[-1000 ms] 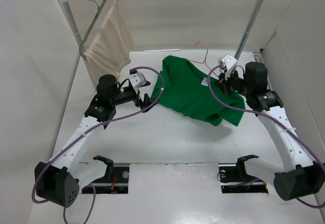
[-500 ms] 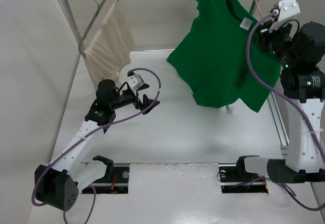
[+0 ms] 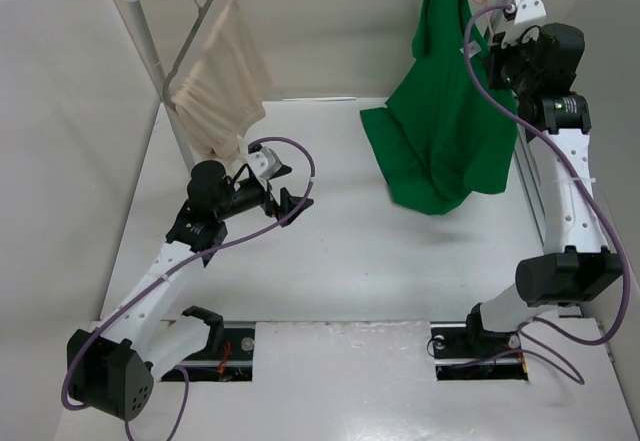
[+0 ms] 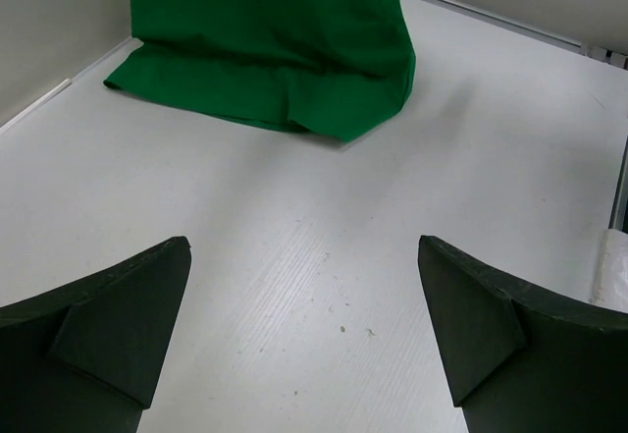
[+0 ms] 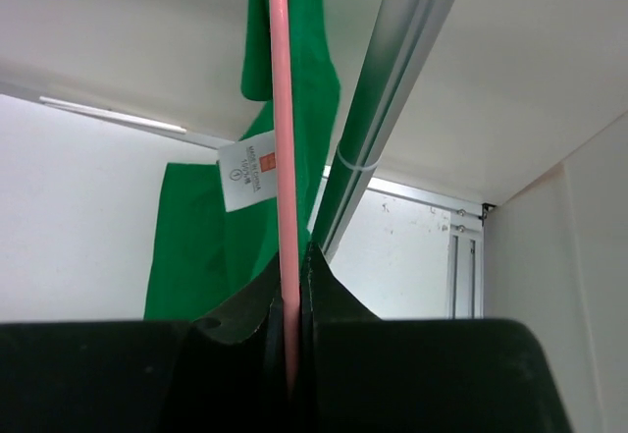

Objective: Place the t-shirt on the hanger
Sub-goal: Hang the hanger with tshirt onto the clothesline

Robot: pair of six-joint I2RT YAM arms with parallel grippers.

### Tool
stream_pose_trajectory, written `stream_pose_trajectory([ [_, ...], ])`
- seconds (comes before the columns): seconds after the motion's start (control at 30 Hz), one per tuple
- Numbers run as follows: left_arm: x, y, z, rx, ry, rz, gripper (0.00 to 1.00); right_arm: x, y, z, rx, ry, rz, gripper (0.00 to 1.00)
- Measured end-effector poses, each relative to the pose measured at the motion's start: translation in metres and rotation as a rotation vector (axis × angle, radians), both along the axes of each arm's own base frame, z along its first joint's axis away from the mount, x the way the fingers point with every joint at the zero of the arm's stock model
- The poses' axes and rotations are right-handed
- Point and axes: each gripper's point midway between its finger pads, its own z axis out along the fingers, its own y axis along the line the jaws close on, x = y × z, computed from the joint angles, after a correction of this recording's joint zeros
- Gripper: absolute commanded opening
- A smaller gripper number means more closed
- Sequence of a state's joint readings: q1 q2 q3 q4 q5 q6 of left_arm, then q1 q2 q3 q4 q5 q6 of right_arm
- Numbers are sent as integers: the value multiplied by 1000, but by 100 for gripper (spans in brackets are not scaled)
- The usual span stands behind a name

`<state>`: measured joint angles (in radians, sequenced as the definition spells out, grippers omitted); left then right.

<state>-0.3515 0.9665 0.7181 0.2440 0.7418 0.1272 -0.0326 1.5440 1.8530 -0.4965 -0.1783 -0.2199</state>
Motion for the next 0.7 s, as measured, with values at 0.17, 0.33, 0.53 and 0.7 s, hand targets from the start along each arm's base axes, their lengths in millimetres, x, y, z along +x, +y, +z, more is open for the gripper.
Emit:
stream_pose_trajectory([
  [0.17,0,0,-2,1,4,3,100,1,0,5,8,-17,-2,28],
  [0.33,0,1,-5,2,8,7,100,-3,0,6,-1,-32,2,100],
  [0.53,1,2,-14,11,24,20,100,-64,-8,17,-70,-80,-34,100],
  [0.7,1,11,-46,36,65,74,100,-158,-12,44,-119,-223,-66,100],
])
